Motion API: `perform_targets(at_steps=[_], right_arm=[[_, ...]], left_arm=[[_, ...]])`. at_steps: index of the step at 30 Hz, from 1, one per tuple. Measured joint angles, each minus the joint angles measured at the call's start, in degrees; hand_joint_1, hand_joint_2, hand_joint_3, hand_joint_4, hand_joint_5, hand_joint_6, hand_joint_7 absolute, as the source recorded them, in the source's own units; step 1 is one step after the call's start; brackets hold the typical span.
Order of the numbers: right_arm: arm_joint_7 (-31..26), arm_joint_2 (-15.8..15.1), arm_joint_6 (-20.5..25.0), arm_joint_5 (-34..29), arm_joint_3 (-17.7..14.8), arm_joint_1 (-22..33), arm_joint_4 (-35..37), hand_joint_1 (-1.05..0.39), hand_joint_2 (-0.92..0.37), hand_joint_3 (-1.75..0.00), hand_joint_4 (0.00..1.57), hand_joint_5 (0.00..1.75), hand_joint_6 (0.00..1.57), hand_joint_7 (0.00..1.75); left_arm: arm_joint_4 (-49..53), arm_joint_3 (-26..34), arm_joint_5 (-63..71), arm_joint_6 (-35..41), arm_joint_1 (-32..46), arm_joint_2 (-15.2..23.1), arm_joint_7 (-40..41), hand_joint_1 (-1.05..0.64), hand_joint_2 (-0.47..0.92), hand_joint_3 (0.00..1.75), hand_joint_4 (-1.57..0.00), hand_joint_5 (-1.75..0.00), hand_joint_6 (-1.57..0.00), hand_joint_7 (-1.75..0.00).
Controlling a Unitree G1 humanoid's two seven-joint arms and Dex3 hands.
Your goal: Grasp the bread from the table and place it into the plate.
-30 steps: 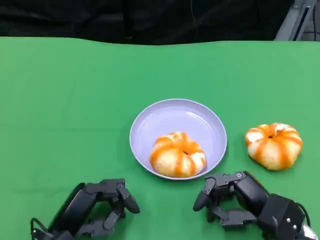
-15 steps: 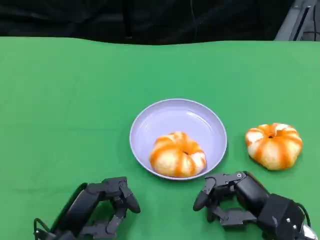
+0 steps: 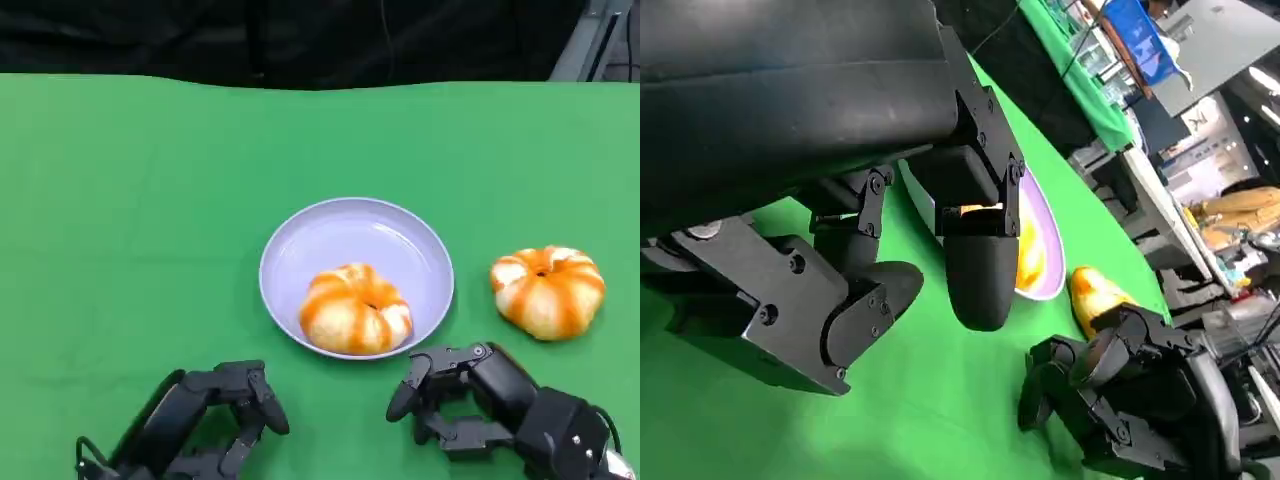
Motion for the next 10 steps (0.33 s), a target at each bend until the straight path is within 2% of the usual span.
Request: perform_targets(at_steps=[10], right_arm=[[0.0,0.0,-0.2,0.0,0.0,-0.1,0.3,0.2,-0.64,-0.85,0.98,1.3,1.03,0.84]], left_arm=[[0.0,-0.1,0.1,0.0,0.0,0.1,0.0,0.02,0.5,1.19,-0.72,-1.55,-0.81,-1.25]])
